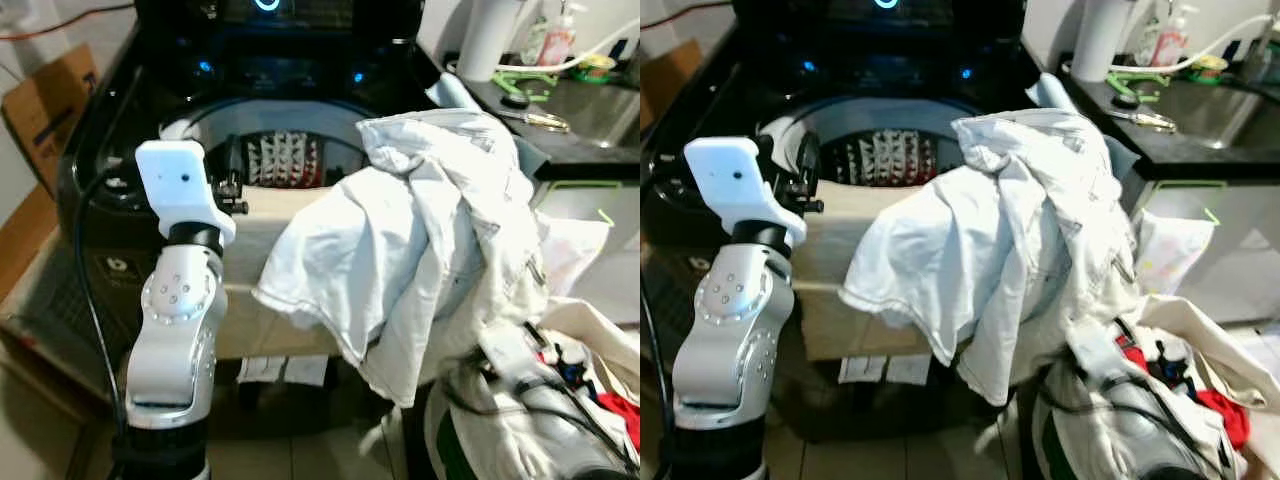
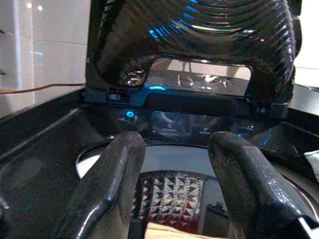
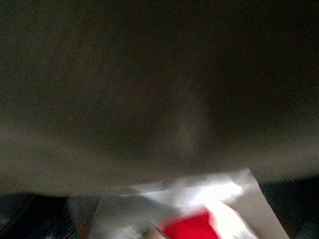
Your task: Clothes washing
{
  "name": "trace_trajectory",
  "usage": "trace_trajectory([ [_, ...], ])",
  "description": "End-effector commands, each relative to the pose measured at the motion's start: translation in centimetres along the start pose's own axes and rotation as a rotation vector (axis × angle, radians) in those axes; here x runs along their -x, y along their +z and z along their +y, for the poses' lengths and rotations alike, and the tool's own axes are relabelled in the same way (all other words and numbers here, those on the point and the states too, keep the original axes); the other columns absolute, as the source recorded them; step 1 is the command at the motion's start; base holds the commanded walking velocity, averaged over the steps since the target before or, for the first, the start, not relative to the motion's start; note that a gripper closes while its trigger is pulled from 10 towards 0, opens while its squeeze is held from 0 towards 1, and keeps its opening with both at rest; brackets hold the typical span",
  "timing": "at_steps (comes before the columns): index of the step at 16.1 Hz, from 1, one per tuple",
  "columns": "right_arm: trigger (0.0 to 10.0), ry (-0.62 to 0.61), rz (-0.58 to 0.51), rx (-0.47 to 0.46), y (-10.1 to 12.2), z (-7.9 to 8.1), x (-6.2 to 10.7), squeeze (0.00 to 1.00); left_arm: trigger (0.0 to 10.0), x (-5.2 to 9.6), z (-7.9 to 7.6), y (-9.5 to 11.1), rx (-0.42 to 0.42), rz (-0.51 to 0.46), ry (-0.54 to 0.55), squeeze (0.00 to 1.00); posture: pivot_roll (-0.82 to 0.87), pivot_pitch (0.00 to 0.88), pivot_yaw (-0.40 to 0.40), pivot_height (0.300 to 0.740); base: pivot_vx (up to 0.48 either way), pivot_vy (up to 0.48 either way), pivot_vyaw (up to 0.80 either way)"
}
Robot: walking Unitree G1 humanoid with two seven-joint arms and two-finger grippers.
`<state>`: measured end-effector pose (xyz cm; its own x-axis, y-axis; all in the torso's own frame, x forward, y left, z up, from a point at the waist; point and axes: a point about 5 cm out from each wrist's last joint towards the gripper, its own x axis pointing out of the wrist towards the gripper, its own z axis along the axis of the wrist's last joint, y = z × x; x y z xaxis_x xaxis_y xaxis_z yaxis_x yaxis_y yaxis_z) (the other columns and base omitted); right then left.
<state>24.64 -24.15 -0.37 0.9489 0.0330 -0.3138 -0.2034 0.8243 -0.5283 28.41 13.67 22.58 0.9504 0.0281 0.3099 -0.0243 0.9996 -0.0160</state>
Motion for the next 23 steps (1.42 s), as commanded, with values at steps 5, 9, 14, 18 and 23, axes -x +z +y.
trace_trajectory([
  [5,10.0,0.004,-0.205,-0.147,6.2,2.4,-3.2,0.00,10.0,-0.1,-0.1,0.5,-0.011,-0.021,0.006,0.00,0.08,0.000,-0.062,0.740,0.000,0.000,0.00],
  [9,10.0,-0.130,-0.700,-0.255,18.4,-0.5,-4.5,0.00,10.0,0.0,0.1,0.5,-0.024,-0.024,0.009,0.00,0.09,0.000,-0.056,0.740,0.000,0.000,0.00],
  [14,10.0,-0.238,-1.031,-0.275,29.0,-5.7,-2.7,0.00,10.0,-0.2,-0.2,0.6,-0.028,-0.027,-0.009,0.00,0.08,0.000,-0.046,0.740,0.000,0.000,0.00],
  [18,10.0,-0.392,-1.062,-0.295,34.4,-12.2,-2.5,0.00,10.0,-0.3,-0.3,0.5,-0.026,-0.029,-0.010,0.00,0.09,0.000,-0.050,0.740,0.000,0.000,0.00],
  [23,10.0,-0.544,-0.766,-0.143,33.8,-16.6,-4.9,0.00,10.0,-0.2,-0.4,0.6,-0.027,-0.033,-0.003,0.00,0.12,0.000,-0.076,0.740,0.000,0.000,0.00],
])
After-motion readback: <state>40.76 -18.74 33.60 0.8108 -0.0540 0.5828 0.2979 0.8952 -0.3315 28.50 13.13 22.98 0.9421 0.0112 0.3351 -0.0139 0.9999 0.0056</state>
